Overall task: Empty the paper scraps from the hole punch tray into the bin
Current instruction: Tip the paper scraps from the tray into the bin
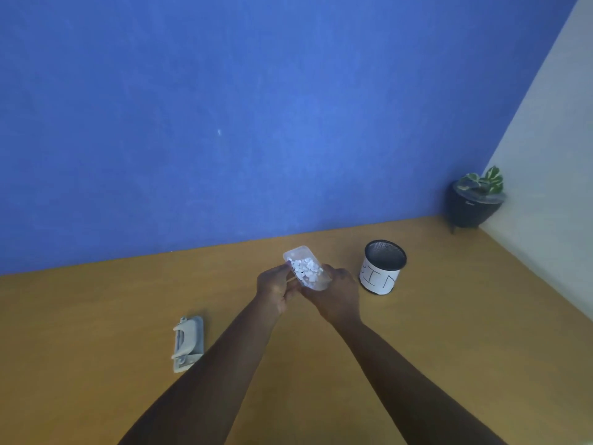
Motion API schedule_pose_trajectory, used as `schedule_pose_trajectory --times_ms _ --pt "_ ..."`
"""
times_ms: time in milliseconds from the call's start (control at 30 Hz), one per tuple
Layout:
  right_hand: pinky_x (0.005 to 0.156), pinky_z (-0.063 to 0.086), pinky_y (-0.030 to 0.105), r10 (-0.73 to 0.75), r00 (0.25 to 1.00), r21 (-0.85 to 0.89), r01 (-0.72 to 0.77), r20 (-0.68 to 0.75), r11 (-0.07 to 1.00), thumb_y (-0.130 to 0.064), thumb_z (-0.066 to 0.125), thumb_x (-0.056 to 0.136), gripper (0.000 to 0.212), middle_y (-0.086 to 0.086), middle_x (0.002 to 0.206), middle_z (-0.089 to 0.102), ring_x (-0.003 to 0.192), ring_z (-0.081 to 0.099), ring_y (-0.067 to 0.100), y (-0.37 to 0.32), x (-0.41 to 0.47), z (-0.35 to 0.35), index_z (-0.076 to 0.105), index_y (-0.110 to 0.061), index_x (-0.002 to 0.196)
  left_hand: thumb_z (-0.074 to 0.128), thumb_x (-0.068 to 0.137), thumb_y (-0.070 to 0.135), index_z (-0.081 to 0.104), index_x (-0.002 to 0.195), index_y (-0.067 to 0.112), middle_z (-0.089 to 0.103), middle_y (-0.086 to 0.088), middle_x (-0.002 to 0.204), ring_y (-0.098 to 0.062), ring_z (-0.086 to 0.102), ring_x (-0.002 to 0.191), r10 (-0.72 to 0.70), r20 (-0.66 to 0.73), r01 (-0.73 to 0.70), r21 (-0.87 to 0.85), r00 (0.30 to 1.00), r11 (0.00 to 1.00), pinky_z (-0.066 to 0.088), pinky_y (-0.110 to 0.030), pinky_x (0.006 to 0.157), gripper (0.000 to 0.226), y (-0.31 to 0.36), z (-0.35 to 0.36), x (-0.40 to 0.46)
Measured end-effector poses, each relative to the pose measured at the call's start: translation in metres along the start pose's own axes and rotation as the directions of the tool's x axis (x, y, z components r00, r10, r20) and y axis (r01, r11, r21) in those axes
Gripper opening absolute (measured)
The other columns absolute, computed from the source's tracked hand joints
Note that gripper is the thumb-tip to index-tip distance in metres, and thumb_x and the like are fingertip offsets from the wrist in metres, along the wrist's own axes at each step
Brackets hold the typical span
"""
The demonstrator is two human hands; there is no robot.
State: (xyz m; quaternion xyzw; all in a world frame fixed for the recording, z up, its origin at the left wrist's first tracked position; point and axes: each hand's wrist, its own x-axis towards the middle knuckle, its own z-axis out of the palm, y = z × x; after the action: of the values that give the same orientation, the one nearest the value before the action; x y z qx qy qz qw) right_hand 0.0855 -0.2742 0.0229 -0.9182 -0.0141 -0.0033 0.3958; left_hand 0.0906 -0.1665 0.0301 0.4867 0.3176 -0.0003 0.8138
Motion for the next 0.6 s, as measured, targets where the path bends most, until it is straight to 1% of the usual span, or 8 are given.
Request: schedule_pose_trajectory --times_ms 67,167,267,300,367,467,500,600 --pt "0.072 0.041 0.025 0.009 0.999 -0.020 -0.010 -0.040 1.000 -0.035 0.072 0.071 0.049 0.011 0.108 0.061 0.098 0.060 0.024 0.007 0.007 -0.012 0.061 -0.012 0.113 0.044 0.099 0.016 0.055 0.123 -0.006 0.062 -0.014 0.101 -0.020 0.061 0.064 0.004 0.081 -0.009 0.067 0.997 0.998 0.054 -0.023 0.045 0.034 -0.001 0.013 -0.001" --pt "0.067 0.036 0.025 0.046 0.989 -0.017 -0.049 -0.142 0.999 -0.031 0.073 0.071 0.045 0.014 0.103 0.063 0.096 0.059 0.027 0.022 0.021 -0.031 0.061 -0.007 0.108 0.040 0.100 0.018 0.052 0.127 -0.002 0.063 -0.013 0.105 -0.024 0.061 0.077 -0.010 0.146 -0.028 0.253 0.989 0.967 0.048 -0.027 0.059 0.036 -0.006 0.035 0.000" --pt "0.066 0.035 0.025 0.095 0.977 -0.002 -0.097 -0.193 0.995 -0.029 0.074 0.071 0.044 0.015 0.102 0.065 0.098 0.060 0.029 0.035 0.030 -0.047 0.062 -0.006 0.106 0.046 0.096 0.016 0.059 0.122 0.010 0.062 -0.011 0.106 -0.026 0.062 0.096 0.048 0.194 -0.143 0.513 0.980 0.847 0.049 -0.030 0.069 0.030 -0.014 0.047 0.006" --pt "0.067 0.036 0.025 0.110 0.973 -0.001 -0.113 -0.201 0.994 -0.029 0.074 0.071 0.045 0.015 0.103 0.066 0.098 0.061 0.030 0.038 0.033 -0.052 0.063 -0.007 0.109 0.048 0.095 0.017 0.063 0.119 0.013 0.065 -0.012 0.111 -0.026 0.062 0.106 0.092 0.220 -0.212 0.620 0.971 0.755 0.050 -0.032 0.077 0.029 -0.016 0.048 0.009" --pt "0.069 0.039 0.026 0.138 0.964 -0.003 -0.143 -0.228 0.990 -0.027 0.074 0.071 0.044 0.014 0.105 0.067 0.098 0.062 0.029 0.045 0.038 -0.062 0.064 -0.008 0.110 0.048 0.094 0.016 0.059 0.130 0.013 0.062 -0.008 0.131 -0.023 0.058 0.121 0.168 0.326 -0.367 0.813 0.930 0.453 0.049 -0.031 0.092 0.038 -0.021 0.053 0.016" --pt "0.070 0.039 0.025 0.151 0.951 0.000 -0.157 -0.271 0.988 -0.019 0.073 0.071 0.045 0.012 0.106 0.069 0.100 0.062 0.028 0.056 0.048 -0.079 0.063 -0.010 0.113 0.042 0.095 0.009 0.040 0.145 0.017 0.045 -0.005 0.149 -0.023 0.046 0.134 0.126 0.523 -0.532 0.845 0.843 0.050 0.042 -0.031 0.104 0.050 -0.028 0.068 0.020" --pt "0.070 0.037 0.024 0.167 0.948 -0.019 -0.178 -0.273 0.984 -0.017 0.072 0.071 0.044 0.013 0.106 0.069 0.100 0.061 0.029 0.060 0.052 -0.084 0.062 -0.009 0.113 0.041 0.095 0.007 0.037 0.146 0.018 0.039 -0.004 0.153 -0.023 0.041 0.137 0.105 0.563 -0.563 0.826 0.820 -0.031 0.040 -0.032 0.106 0.052 -0.029 0.076 0.020" --pt "0.066 0.035 0.026 0.221 0.941 -0.069 -0.246 -0.256 0.967 -0.016 0.070 0.071 0.038 0.017 0.105 0.066 0.098 0.060 0.031 0.071 0.060 -0.095 0.061 -0.003 0.106 0.041 0.093 0.001 0.029 0.149 0.020 0.023 0.005 0.160 -0.021 0.029 0.143 0.036 0.642 -0.629 0.759 0.765 -0.167 0.038 -0.037 0.108 0.060 -0.035 0.093 0.020"
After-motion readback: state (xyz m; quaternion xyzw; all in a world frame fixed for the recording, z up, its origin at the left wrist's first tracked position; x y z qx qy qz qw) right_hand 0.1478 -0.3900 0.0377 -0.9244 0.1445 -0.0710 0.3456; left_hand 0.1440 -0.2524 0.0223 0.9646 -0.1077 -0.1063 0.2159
